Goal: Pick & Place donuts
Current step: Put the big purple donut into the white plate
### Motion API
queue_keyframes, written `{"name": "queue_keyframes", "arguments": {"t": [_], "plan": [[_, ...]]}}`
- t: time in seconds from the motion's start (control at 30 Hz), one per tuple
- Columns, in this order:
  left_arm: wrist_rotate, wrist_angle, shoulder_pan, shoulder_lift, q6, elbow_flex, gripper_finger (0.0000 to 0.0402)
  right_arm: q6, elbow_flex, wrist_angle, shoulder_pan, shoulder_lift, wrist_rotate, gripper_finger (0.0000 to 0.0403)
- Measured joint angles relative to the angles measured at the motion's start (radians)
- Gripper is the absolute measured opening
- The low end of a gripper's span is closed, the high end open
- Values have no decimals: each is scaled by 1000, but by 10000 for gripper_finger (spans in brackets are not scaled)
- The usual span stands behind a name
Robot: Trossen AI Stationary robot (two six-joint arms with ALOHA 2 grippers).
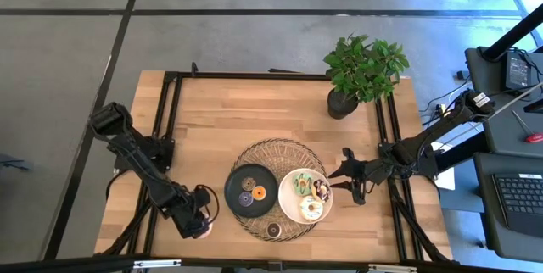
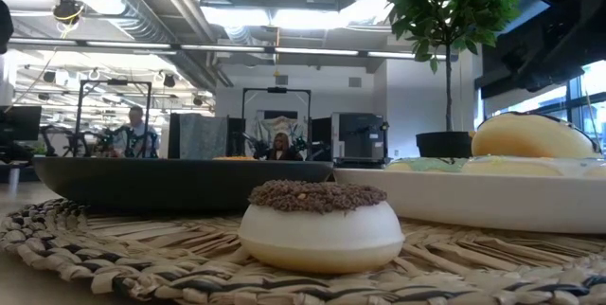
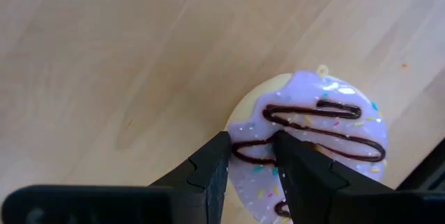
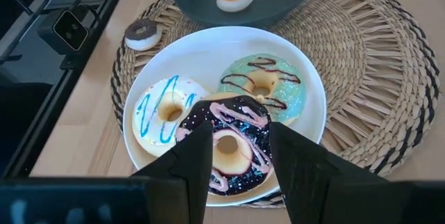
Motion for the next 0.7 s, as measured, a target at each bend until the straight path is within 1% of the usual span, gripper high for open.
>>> {"name": "queue_keyframes", "arguments": {"t": [0.43,0.57,0.7], "plan": [[2,21,1,1,1,0,108,-2,0,-10,0,0,0,146],[31,23,1,1,12,0,91,-2,0,-11,0,0,0,146],[51,28,2,1,65,0,60,-3,0,-11,0,0,0,146]]}}
